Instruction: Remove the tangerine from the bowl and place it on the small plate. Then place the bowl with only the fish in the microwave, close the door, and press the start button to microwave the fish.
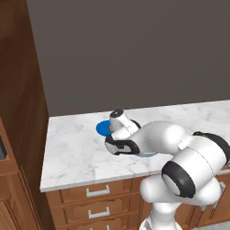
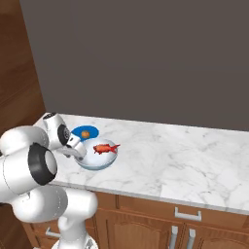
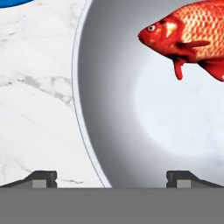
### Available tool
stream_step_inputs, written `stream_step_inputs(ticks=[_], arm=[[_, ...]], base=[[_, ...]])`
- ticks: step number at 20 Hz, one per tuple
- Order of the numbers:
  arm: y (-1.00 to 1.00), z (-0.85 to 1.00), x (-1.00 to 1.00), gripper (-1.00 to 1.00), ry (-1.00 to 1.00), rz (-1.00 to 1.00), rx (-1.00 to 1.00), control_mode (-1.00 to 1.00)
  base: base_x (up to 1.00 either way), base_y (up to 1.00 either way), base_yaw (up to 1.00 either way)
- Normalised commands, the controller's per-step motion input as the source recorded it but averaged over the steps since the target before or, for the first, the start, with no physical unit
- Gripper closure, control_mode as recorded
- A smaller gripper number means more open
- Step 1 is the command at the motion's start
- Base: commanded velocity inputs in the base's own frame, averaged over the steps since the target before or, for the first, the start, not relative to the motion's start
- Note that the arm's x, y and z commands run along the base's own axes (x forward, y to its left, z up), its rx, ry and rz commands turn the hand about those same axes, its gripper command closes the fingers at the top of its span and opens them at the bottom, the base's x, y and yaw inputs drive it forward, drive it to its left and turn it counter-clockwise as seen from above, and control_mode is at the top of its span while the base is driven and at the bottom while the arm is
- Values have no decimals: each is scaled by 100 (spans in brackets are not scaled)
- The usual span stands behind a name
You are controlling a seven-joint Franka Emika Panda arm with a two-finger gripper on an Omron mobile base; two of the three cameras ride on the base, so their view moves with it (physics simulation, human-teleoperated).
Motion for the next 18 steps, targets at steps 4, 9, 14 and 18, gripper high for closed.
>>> stream_step_inputs(ticks=[4,9,14,18], arm=[[-2,0,0,-100,10,1,-3,-100],[-19,-1,0,-100,2,2,-2,-100],[-30,-13,0,-100,0,8,0,-100],[-7,-34,0,100,1,7,-2,-100]], base=[[0,0,0],[0,0,0],[0,0,0],[0,0,0]])
